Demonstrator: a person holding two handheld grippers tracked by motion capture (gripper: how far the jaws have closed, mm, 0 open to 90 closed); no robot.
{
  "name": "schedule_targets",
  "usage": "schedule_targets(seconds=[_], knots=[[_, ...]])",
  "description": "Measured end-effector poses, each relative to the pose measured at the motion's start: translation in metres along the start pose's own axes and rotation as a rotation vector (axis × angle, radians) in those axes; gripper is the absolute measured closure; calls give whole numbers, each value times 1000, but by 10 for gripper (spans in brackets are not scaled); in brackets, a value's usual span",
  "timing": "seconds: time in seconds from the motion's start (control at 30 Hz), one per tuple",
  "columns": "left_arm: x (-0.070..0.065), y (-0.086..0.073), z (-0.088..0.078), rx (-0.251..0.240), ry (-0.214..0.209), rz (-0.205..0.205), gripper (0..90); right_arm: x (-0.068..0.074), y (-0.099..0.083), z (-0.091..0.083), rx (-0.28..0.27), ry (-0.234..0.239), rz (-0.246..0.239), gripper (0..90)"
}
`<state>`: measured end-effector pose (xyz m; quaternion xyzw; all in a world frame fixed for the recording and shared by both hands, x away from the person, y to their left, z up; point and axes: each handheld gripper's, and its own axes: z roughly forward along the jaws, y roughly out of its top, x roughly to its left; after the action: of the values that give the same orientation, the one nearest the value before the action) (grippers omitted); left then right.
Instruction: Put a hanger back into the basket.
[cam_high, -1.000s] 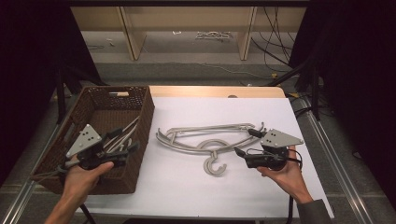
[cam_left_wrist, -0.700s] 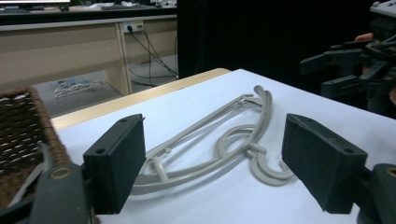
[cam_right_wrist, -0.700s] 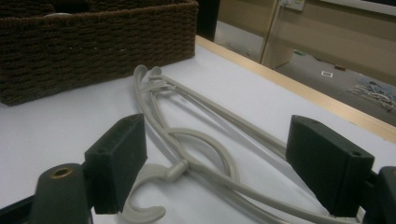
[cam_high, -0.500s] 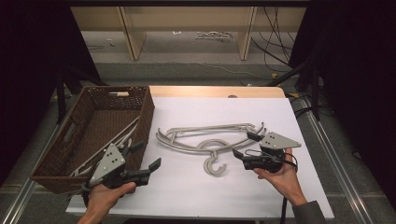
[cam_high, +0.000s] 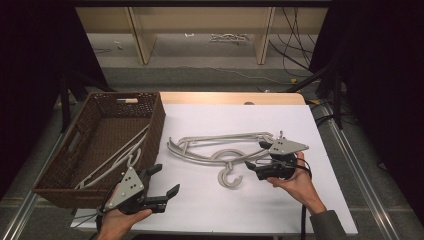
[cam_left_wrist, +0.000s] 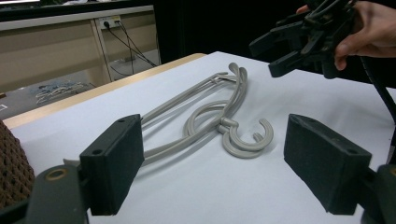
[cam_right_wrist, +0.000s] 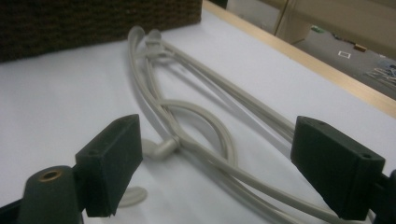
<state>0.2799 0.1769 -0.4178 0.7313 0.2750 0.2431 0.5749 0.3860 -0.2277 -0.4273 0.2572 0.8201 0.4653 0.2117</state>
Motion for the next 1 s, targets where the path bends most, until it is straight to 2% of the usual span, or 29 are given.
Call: schedule_targets(seconds=[0.13,0.23,0.33,0.43,0.47,0.53,0.6,0.73,0.8,0.9,1.0], knots=[[-3,-3,-1,5,1,-6,201,-8,-1,14,102,13,-61,194],[-5,-4,0,9,-12,1,201,-13,0,23,161,42,-91,215],[-6,-6,1,9,-24,-1,201,-19,2,33,220,52,-157,258],[-5,-7,1,21,-17,11,201,-25,4,41,261,75,-186,314],[-5,-7,1,21,-16,4,200,-26,4,43,273,74,-195,318],[-5,-7,1,21,-19,6,200,-29,4,47,300,92,-198,362],[-5,-7,1,24,-22,14,200,-29,4,51,326,102,-226,390],[-6,-8,2,24,-29,3,200,-32,3,57,374,131,-256,439],[-6,-8,2,23,-31,8,200,-33,1,60,402,136,-252,452],[-6,-8,2,30,-25,5,200,-36,-2,65,421,156,-276,483],[-5,-8,2,29,-25,7,200,-36,-3,69,436,153,-290,506]])
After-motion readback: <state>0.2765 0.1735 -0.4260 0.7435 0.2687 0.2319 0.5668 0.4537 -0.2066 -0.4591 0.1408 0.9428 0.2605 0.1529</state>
